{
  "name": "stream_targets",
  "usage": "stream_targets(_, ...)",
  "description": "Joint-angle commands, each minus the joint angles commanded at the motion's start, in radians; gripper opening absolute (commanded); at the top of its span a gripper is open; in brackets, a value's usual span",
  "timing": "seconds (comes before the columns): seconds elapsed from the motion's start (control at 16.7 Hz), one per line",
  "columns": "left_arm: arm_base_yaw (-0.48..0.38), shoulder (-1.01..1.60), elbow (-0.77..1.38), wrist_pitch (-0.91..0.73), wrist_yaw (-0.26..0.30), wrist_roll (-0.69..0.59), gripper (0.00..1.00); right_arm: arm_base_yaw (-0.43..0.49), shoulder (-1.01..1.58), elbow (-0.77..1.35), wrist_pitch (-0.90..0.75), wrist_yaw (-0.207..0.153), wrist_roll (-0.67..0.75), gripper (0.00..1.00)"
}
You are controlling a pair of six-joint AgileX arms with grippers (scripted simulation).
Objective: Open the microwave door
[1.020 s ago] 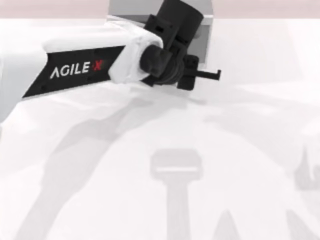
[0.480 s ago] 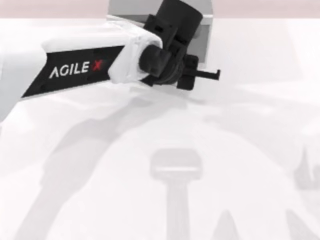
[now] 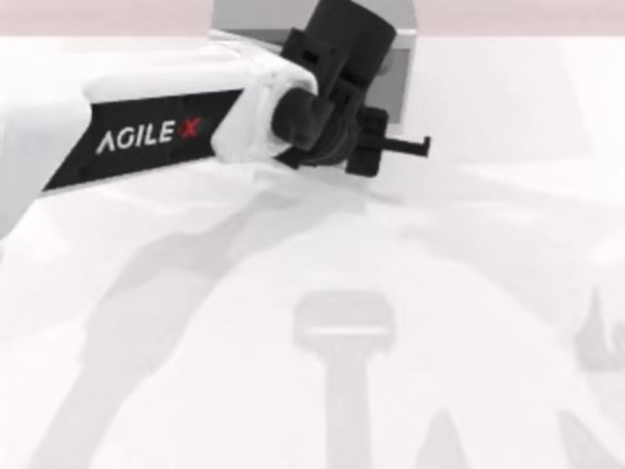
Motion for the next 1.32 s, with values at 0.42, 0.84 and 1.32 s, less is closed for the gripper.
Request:
stream_targets(0.42,0.002,-0.021,-0.028,0.018,0.027,0.025,0.0,0.0,0.0,0.0,0.0,0.0,0.0,1.0)
stream_targets(0.84,0.015,-0.045,-0.069,0.036,0.051,0.063,0.0,0.0,0.0,0.0,0.0,0.0,0.0,1.0)
stream_targets(1.32,0.015,-0.045,-0.069,0.036,0.051,0.063,0.0,0.0,0.0,0.0,0.0,0.0,0.0,1.0)
